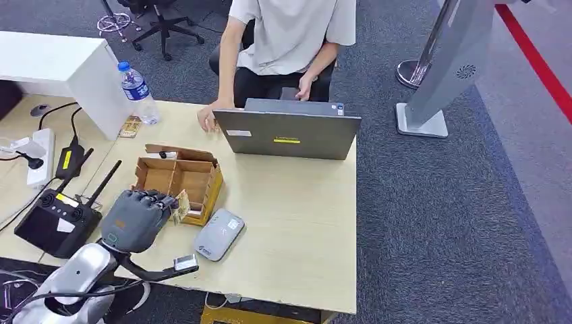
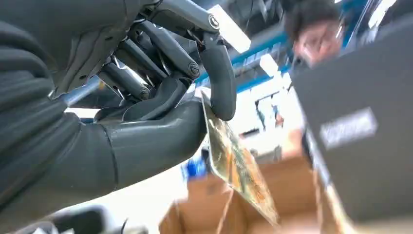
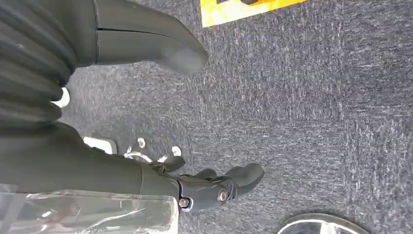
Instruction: Pass the card to the sensor for recognition and then transmit it.
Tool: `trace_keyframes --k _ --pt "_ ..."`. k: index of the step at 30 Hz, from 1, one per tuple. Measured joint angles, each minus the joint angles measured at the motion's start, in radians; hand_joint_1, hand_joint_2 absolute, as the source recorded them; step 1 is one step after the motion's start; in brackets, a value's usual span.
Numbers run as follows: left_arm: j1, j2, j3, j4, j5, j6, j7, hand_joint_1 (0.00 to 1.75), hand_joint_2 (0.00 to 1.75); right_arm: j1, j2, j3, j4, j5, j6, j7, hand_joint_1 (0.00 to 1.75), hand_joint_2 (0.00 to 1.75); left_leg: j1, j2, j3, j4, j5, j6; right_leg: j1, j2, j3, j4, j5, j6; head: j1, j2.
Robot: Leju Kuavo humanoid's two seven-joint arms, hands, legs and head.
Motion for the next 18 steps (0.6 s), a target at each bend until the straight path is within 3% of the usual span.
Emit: trace_keyframes --k 4,8,13,18 --pt "0.047 0.031 0.000 -0.113 -0.026 0.072 -0.010 1.75 1.75 0.000 0.000 -0.007 0.000 0.000 0.000 0.000 0.00 1.75 0.000 0.000 0.000 0.000 0.000 0.000 0.000 0.000 0.000 0.000 0.000 0.000 0.000 0.000" --pt "0.021 0.024 0.000 -0.164 -0.007 0.144 -0.017 1.75 1.75 -0.001 0.000 -0.010 0.000 0.020 0.000 -0.001 0.00 1.75 0.000 -0.001 0.000 0.000 0.000 0.000 0.000 -0.002 0.000 0.000 0.000 0.000 0.000 0.000" --pt "-0.147 -0.037 0.004 -0.135 0.042 0.151 -0.015 1.75 1.75 -0.010 0.000 -0.008 0.000 0.062 0.002 0.000 0.00 1.75 0.000 -0.004 0.000 0.000 0.003 0.001 0.000 -0.005 0.001 0.000 0.003 0.002 0.000 0.000" --pt "-0.400 -0.119 0.034 0.066 0.050 0.185 -0.004 1.75 1.75 -0.045 0.003 0.023 0.000 0.113 0.006 0.036 0.00 1.75 0.000 -0.003 0.000 0.000 0.007 0.001 0.000 -0.005 0.000 0.000 0.007 0.000 -0.002 0.000"
